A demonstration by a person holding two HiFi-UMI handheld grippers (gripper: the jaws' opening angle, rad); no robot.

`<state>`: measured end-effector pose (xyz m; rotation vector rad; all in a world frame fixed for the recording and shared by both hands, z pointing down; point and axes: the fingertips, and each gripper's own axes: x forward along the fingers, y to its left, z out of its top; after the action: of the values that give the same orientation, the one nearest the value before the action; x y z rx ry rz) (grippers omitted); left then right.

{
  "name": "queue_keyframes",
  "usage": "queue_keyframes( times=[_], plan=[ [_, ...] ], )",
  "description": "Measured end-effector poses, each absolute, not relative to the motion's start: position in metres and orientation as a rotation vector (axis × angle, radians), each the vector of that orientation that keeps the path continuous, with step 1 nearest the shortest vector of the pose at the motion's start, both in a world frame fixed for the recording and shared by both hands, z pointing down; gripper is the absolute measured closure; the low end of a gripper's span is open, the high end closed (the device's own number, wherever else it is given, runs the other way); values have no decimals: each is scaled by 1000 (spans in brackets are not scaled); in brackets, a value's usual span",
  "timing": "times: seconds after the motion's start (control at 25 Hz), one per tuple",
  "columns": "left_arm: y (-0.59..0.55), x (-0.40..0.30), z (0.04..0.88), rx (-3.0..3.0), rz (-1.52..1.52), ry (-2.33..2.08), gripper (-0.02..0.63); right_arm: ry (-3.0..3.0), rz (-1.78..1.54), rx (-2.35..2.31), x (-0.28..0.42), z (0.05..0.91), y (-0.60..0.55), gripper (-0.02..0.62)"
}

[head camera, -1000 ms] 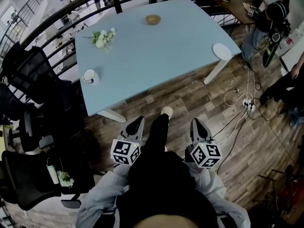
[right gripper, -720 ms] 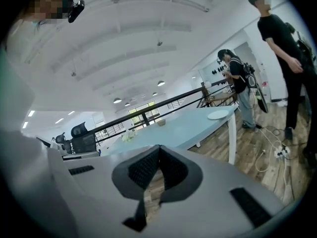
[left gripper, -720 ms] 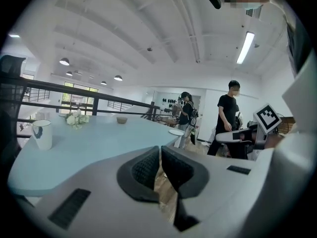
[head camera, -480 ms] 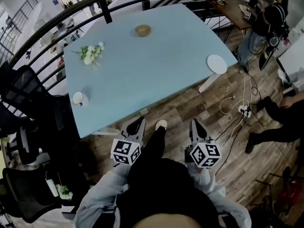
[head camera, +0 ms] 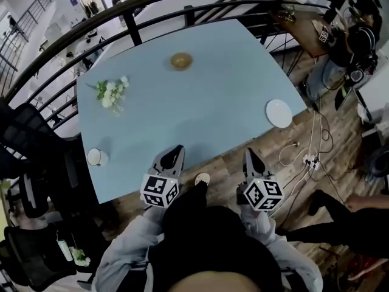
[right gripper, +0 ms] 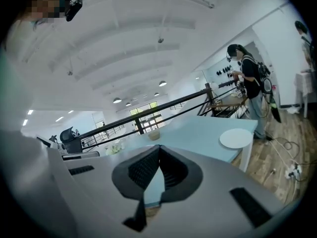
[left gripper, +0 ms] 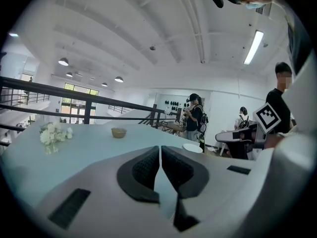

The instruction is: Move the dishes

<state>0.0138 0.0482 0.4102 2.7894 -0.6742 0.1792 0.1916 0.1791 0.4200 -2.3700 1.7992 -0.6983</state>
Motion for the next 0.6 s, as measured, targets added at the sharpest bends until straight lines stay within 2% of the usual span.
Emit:
queue_keyframes(
  times=[0.32,0.6],
  plan=[
    [-15,51,406,2799,155,-700,578,1806,-667,-2367,236,416,117,589],
    [-32,61,422,2773,170,-696,578,1804,-700,-2360,243,429,95,589]
  ],
)
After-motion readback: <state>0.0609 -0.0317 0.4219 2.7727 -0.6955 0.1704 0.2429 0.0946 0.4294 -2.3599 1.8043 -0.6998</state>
